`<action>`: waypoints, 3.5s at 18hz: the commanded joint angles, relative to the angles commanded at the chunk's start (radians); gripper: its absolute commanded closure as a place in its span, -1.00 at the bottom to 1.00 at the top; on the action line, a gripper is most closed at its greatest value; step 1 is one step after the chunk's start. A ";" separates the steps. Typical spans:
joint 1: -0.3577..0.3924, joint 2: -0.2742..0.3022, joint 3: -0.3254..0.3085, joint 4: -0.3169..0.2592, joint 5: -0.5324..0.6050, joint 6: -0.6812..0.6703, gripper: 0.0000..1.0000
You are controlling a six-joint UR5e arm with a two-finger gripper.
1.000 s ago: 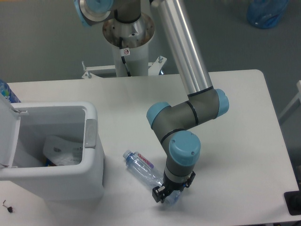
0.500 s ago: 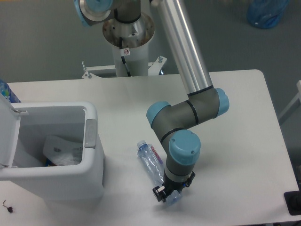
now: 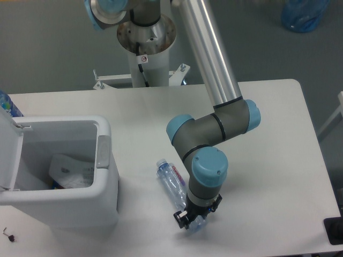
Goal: Place the trash in the trash can
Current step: 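Close the gripper around the bottle's base end, then lift the bottle and carry it over the trash bin, then lower the bottle into the bin and open the gripper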
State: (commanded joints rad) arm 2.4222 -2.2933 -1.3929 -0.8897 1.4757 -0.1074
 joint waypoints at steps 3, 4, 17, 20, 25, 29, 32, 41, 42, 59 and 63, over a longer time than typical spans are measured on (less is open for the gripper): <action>-0.003 0.002 0.000 0.000 0.000 0.000 -0.21; -0.003 0.002 0.000 0.000 0.000 0.003 -0.20; 0.009 0.192 0.040 0.026 -0.005 0.038 -0.20; 0.018 0.270 0.055 0.075 -0.006 0.040 -0.20; 0.003 0.383 0.071 0.109 -0.026 0.028 -0.20; -0.014 0.448 0.095 0.110 -0.046 0.034 -0.20; -0.034 0.483 0.109 0.110 -0.046 0.038 -0.20; -0.129 0.537 0.101 0.112 -0.043 0.035 -0.20; -0.143 0.537 0.106 0.112 -0.043 0.037 -0.20; -0.324 0.497 0.101 0.115 -0.046 0.028 -0.21; -0.347 0.466 0.106 0.115 -0.046 0.028 -0.21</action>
State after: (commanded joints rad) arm 2.0755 -1.8269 -1.2870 -0.7746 1.4297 -0.0798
